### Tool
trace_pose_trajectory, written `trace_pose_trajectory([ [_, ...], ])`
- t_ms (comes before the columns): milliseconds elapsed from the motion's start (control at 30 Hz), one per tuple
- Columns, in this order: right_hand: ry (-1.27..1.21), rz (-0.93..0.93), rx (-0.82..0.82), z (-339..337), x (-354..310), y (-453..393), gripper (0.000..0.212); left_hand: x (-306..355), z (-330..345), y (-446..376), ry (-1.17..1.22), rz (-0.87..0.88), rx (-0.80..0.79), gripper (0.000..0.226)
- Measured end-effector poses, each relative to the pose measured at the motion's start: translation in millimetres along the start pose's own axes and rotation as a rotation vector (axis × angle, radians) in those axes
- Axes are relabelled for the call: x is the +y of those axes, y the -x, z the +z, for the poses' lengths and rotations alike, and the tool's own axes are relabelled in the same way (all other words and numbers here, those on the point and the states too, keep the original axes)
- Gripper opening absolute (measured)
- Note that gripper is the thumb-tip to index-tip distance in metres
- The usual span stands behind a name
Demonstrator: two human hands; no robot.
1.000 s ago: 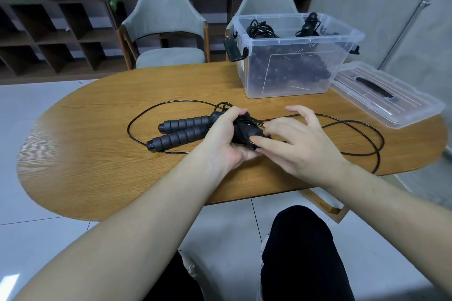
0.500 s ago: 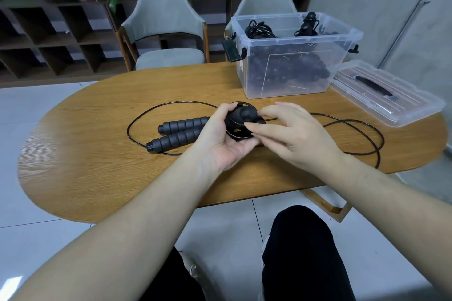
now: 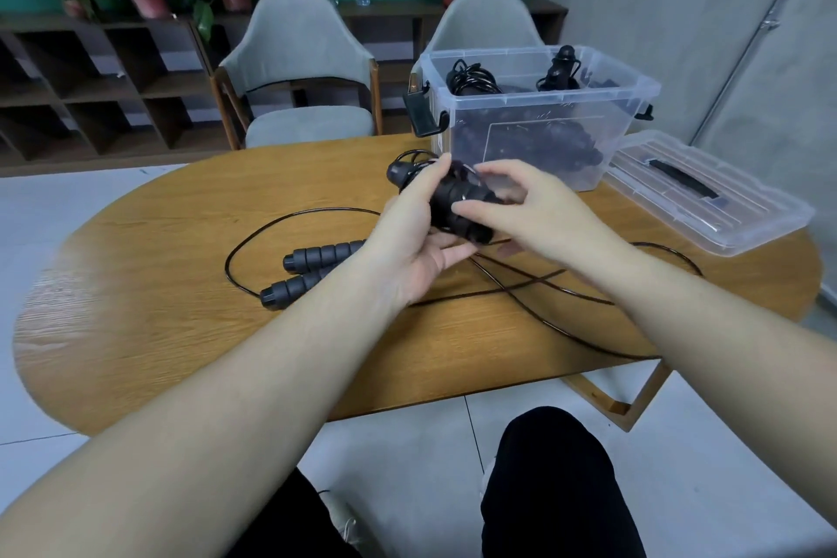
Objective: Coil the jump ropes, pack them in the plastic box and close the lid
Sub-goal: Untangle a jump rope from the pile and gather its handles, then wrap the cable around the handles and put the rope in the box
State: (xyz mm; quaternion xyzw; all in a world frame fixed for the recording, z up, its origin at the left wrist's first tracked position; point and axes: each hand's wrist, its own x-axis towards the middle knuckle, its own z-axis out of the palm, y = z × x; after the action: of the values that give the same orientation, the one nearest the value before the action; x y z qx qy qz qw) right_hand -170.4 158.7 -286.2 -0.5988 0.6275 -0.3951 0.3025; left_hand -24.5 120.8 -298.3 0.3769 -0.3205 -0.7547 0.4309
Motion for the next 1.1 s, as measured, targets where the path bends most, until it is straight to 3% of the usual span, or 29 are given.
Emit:
trace_pose_trajectory([
  [67, -0.002, 0.013, 0.023, -10.9, -12.7, -9.8, 0.055, 12.8, 8.4, -0.9, -0.037, 0.04, -0.038, 0.037],
  [233, -0.228, 0.068, 0.093, -39.6, -33.9, -47.0, 0.05, 51.0, 29.8, -7.5, -0.213, 0.192, -0.078, 0.034],
  [400, -0.498, 0.102, 0.201, -68.0, -48.2, -85.9, 0.012, 84.9, 59.0, -35.3, -0.413, 0.279, -0.06, 0.038],
  [567, -0.575, 0.183, 0.29, -96.2, -42.2, -134.4, 0.014, 94.9, 71.7, -69.7, -0.53, 0.262, -0.03, 0.013],
  [733, -0.411, 0.215, 0.391, -112.5, -23.8, -182.6, 0.014, 83.5, 48.8, -99.8, -0.629, 0.345, 0.093, 0.007],
  [833, -0.146, 0.214, 0.386, -109.8, -6.3, -213.0, 0.055, 76.3, 32.4, -111.7, -0.719, 0.419, 0.143, 0.007],
  [867, -0.035, 0.212, 0.377, -105.7, -0.6, -221.9, 0.059, 73.0, 26.5, -117.2, -0.755, 0.432, 0.153, 0.007],
  [1000, 0.489, 0.178, 0.336, -95.4, 14.7, -237.3, 0.035, 62.1, 9.7, -127.0, -0.859, 0.468, 0.146, 0.009],
  [1100, 0.698, 0.288, 0.222, -91.7, 24.4, -245.3, 0.056, 58.5, 0.0, -131.4, -0.895, 0.471, 0.143, 0.012],
])
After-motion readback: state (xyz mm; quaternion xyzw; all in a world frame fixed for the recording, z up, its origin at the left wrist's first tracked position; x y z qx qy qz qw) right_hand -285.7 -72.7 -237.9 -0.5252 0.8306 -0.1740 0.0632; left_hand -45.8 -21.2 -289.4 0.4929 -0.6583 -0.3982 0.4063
